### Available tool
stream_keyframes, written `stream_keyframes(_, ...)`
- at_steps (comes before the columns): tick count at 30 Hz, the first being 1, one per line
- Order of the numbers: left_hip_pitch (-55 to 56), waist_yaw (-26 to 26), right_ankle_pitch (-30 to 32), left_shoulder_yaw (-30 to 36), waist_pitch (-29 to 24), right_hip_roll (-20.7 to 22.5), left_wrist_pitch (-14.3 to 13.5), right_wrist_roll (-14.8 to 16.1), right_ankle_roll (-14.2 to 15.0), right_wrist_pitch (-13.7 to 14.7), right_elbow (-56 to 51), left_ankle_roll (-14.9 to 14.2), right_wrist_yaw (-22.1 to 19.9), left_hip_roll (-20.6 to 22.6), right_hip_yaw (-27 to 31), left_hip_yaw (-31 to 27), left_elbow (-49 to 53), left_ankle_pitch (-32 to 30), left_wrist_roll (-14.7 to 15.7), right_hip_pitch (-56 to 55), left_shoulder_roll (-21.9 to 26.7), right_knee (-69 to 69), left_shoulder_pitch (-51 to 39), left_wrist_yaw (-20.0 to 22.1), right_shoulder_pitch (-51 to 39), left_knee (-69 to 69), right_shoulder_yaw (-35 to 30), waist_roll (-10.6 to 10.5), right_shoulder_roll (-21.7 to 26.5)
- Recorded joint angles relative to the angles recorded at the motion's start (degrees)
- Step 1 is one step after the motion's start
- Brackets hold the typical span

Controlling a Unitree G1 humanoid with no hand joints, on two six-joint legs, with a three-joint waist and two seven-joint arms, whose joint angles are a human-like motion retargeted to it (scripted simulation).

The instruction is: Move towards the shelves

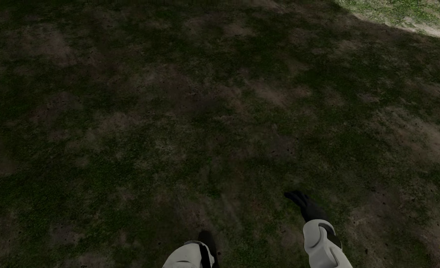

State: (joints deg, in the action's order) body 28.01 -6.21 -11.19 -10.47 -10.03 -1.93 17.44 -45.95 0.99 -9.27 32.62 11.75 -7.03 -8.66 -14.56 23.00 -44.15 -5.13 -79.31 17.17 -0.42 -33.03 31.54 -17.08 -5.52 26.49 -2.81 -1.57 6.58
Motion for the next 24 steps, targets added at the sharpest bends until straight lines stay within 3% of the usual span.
stream_keyframes(2, -3.42, -0.01, 12.10, -4.43, -0.64, -7.37, 4.99, -3.75, -0.24, -4.55, 6.94, 0.90, 6.12, 4.50, -0.31, -0.38, 2.37, 5.37, 2.19, -7.14, -4.42, -22.05, -5.06, 8.91, 3.50, 4.01, -1.03, 2.71, 0.82)
stream_keyframes(3, -6.13, 0.53, 14.15, -6.19, -0.92, -9.44, 7.71, -5.42, -1.99, -7.19, 10.80, 0.63, 10.05, 7.37, 1.44, -1.42, 2.79, 7.48, 4.39, -12.52, -6.23, -31.76, -9.40, 13.84, 5.12, 3.73, -1.26, 3.91, 0.91)
stream_keyframes(5, -12.67, 2.03, 8.77, -5.50, -1.26, -11.10, 9.65, -7.07, -4.62, -9.42, 15.61, 0.08, 15.38, 12.97, 5.89, -4.80, 1.92, 9.79, 7.77, -24.60, -8.10, -44.85, -20.01, 18.86, 9.52, 0.05, -0.18, 5.41, 1.02)
stream_keyframes(6, -16.29, 2.91, 9.23, -3.72, -1.26, -11.80, 7.80, -7.37, -4.10, -9.07, 16.06, -0.17, 16.39, 15.41, 7.76, -7.17, 1.49, 10.37, 9.05, -30.10, -8.28, -47.40, -25.40, 19.91, 12.60, -2.55, 0.81, 5.80, 0.82)
stream_keyframes(8, -22.74, 4.88, 10.09, 3.27, -0.90, -12.39, -0.21, -6.68, -3.84, -7.70, 13.90, -0.52, 16.86, 19.00, 10.60, -12.72, 2.26, 12.18, 11.24, -39.25, -7.49, -44.48, -34.95, 19.16, 19.27, -6.31, 4.14, 6.21, 0.14)
stream_keyframes(11, -30.08, 7.25, 10.83, 18.30, -0.63, -12.86, -10.98, -3.81, -5.75, -4.41, 8.42, -0.94, 13.95, 21.82, 9.46, -20.05, 8.28, 16.98, 8.97, -45.40, -2.68, -19.30, -46.88, 17.11, 27.53, -7.50, 9.20, 6.84, -3.06)
stream_keyframes(13, -34.70, 7.86, 12.54, 24.03, -0.44, -8.03, -12.60, -3.81, -2.12, -3.84, 6.84, -1.02, 12.56, 22.58, 10.99, -22.35, 15.36, 19.91, 6.98, -43.40, 0.60, 11.00, -50.97, 17.11, 29.71, -8.91, 10.18, 7.24, -4.93)
stream_keyframes(14, -37.33, 7.95, 11.34, 25.12, -0.45, -4.80, -12.79, -4.00, 1.19, -3.90, 6.25, -1.19, 12.60, 22.70, 13.79, -22.70, 19.23, 21.31, 6.67, -42.58, 1.61, 22.16, -50.99, 17.17, 30.17, -9.53, 10.37, 7.26, -5.36)
stream_keyframes(15, -39.80, 7.81, 8.79, 24.86, -0.52, -2.57, -12.55, -4.76, 7.46, -3.54, 5.88, -1.46, 13.33, 22.68, 13.74, -22.20, 22.85, 22.78, 7.68, -42.98, 2.24, 25.43, -49.73, 18.04, 30.16, -9.31, 9.88, 7.29, -5.22)
stream_keyframes(16, -42.34, 7.69, 10.81, 23.82, -0.53, -0.37, -11.82, -5.56, 5.33, -3.37, 5.83, -1.77, 13.43, 22.42, 13.23, -21.00, 25.61, 23.40, 9.60, -43.11, 2.83, 23.67, -47.56, 19.04, 29.42, -9.16, 9.62, 7.28, -4.95)
stream_keyframes(17, -44.74, 7.78, 12.03, 22.94, -0.50, 1.17, -10.16, -6.21, 5.00, -3.89, 5.69, -1.68, 12.44, 22.26, 13.63, -19.99, 26.78, 23.28, 11.34, -44.03, 3.18, 16.88, -44.93, 18.79, 28.75, -8.15, 10.19, 7.13, -4.75)
stream_keyframes(19, -48.83, 8.68, 17.17, 22.54, 0.19, 3.10, -5.95, -5.17, -2.75, -5.00, 3.88, -2.83, 9.22, 21.27, 14.92, -19.30, 23.56, 18.42, 13.54, -42.26, 3.68, 8.96, -40.42, 17.92, 28.72, -4.44, 13.57, 6.18, -6.28)
stream_keyframes(20, -48.54, 9.14, 14.89, 22.99, 0.40, 2.46, -3.28, -2.94, -4.98, -5.02, 2.84, -2.88, 6.78, 20.09, 12.91, -19.38, 19.08, 14.49, 12.55, -42.23, 4.05, 4.40, -39.20, 17.28, 29.18, 0.47, 15.97, 5.37, -7.65)
stream_keyframes(21, -45.85, 9.45, 10.38, 22.77, 0.44, 1.69, -0.38, -0.93, -5.09, -4.75, 2.85, -4.53, 4.63, 18.46, 10.93, -19.07, 12.38, 8.75, 11.73, -42.04, 3.85, -0.20, -38.16, 15.47, 29.56, 9.17, 17.53, 4.33, -8.50)
stream_keyframes(22, -41.19, 9.66, 6.92, 22.46, 0.40, 1.10, 3.56, 0.39, -4.90, -5.43, 4.29, -12.03, 3.14, 15.91, 9.01, -17.91, 4.24, 4.44, 9.81, -41.12, 3.84, -2.55, -37.53, 12.73, 28.85, 20.53, 18.31, 3.28, -8.97)
stream_keyframes(23, -35.11, 9.69, 4.34, 21.30, 0.33, 0.80, 7.94, -0.22, -4.97, -6.82, 6.81, -17.45, 3.45, 12.75, 7.03, -17.02, -3.93, -2.13, 8.60, -39.71, 3.63, -3.52, -37.36, 9.13, 27.17, 32.01, 17.42, 2.21, -8.58)
stream_keyframes(24, -29.09, 9.43, 2.13, 22.44, 0.31, 0.55, 9.48, -2.53, -4.50, -7.97, 9.92, -16.46, 5.35, 9.30, 5.45, -16.15, -9.87, -2.60, 5.74, -37.71, 4.54, -3.44, -36.30, 3.94, 24.43, 40.81, 15.30, 1.13, -7.12)
